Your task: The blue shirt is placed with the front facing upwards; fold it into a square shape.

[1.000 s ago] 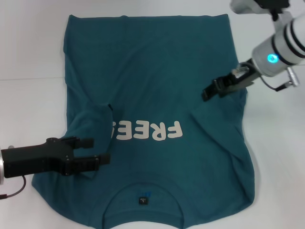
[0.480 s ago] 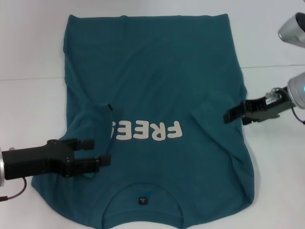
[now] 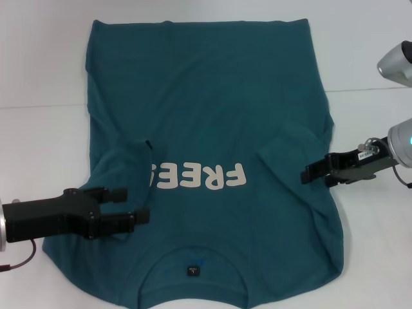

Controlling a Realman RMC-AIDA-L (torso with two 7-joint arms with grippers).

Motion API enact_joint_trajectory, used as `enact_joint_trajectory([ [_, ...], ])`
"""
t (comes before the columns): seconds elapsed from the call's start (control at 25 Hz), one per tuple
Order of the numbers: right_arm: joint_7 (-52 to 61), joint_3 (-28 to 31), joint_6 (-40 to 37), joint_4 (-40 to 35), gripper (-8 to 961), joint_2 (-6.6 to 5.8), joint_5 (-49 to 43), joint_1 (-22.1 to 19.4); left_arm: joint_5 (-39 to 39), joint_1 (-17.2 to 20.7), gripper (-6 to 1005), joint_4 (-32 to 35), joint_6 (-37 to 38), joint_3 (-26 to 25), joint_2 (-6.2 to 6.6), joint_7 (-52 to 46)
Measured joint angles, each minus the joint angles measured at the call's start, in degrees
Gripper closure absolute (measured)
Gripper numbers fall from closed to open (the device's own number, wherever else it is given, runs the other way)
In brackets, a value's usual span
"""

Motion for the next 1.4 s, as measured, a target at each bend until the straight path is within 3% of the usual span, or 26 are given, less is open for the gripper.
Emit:
enact_joint_trajectory([
  [0.36, -1.4, 0.0, 0.9, 0.7, 291, 1.16, 1.5, 0.5, 0.0, -0.1, 157, 0.0, -0.2, 0.0, 0.0, 0.5],
  [1.08, -3.9, -0.5, -1.3, 1.5, 290, 5.33, 2.2, 3.5, 0.0, -0.1, 158, 0.3, -0.5, 0.0, 0.0, 0.5],
  [1.4, -4.4, -0.5, -5.9, 0.4, 289, 5.33, 2.7, 3.0, 0.0, -0.1, 157, 0.4, -0.5, -0.3, 0.14, 0.5],
])
